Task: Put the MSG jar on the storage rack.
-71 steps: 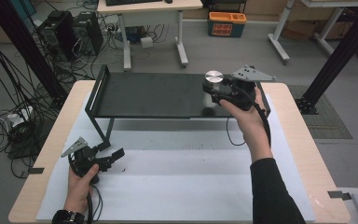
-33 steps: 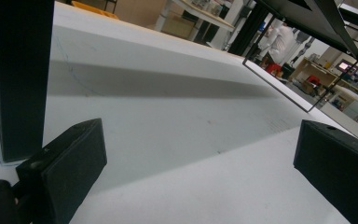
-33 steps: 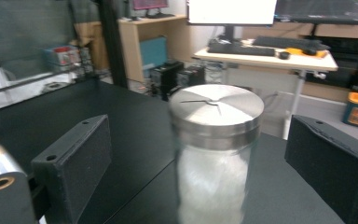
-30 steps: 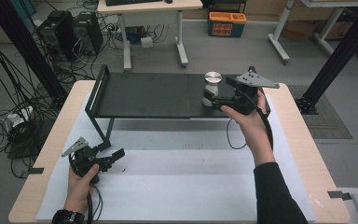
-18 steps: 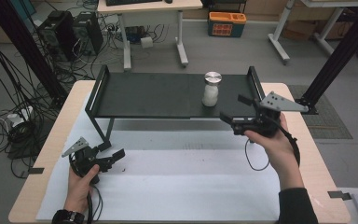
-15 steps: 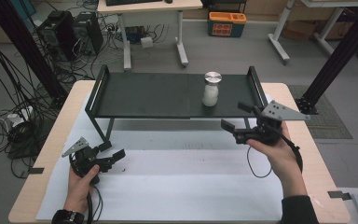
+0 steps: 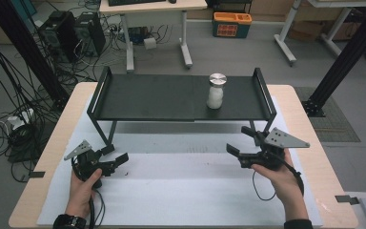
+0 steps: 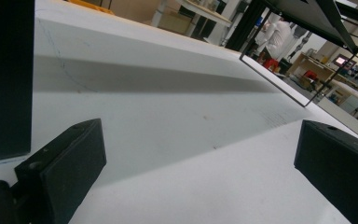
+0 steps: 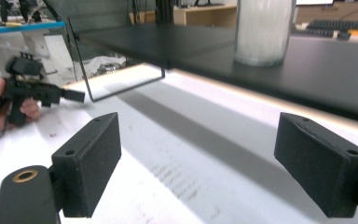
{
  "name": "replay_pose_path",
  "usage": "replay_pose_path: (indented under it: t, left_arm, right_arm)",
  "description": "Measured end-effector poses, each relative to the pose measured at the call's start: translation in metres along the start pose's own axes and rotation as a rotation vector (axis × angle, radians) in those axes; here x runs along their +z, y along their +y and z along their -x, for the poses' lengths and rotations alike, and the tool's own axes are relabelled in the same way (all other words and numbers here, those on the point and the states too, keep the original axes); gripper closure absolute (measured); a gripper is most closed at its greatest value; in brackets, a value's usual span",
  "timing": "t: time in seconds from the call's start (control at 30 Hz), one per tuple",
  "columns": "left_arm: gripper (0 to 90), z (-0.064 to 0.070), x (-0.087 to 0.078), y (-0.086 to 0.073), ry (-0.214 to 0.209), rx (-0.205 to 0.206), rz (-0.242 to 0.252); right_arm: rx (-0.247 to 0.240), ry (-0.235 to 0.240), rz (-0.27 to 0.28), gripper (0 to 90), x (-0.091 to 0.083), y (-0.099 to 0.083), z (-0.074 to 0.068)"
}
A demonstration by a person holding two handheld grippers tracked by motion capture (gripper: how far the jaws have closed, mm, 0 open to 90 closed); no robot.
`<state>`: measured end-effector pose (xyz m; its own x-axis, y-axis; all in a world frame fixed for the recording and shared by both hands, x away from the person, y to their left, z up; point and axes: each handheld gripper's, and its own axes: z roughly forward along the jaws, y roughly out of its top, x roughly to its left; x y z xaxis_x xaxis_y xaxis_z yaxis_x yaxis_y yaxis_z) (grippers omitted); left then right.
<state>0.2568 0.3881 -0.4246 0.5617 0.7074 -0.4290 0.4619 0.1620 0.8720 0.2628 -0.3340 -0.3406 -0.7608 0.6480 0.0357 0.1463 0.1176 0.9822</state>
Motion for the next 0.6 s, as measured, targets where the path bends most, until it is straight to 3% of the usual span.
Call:
replay_pose_path:
  t: [0.23, 0.4, 0.53, 0.6]
  left_arm:
    - [2.4, 0.0, 0.0, 0.0, 0.0, 0.001, -0.002]
    - [2.4, 0.0, 0.0, 0.0, 0.0, 0.0, -0.001]
    - [2.4, 0.0, 0.0, 0.0, 0.001, 0.004, -0.003]
    - [2.3, 0.001, 0.0, 0.0, 0.001, 0.005, -0.001]
  right_arm:
    - [0.029, -0.043, -0.032, 12.5, 0.006, -0.021, -0.006]
    - [0.095, -0.095, -0.021, 10.0, 0.007, -0.039, -0.008]
    - [0.106, -0.117, -0.03, 9.1, 0.006, -0.047, -0.009]
    - [0.138, -0.139, -0.03, 8.8, 0.004, -0.057, -0.008]
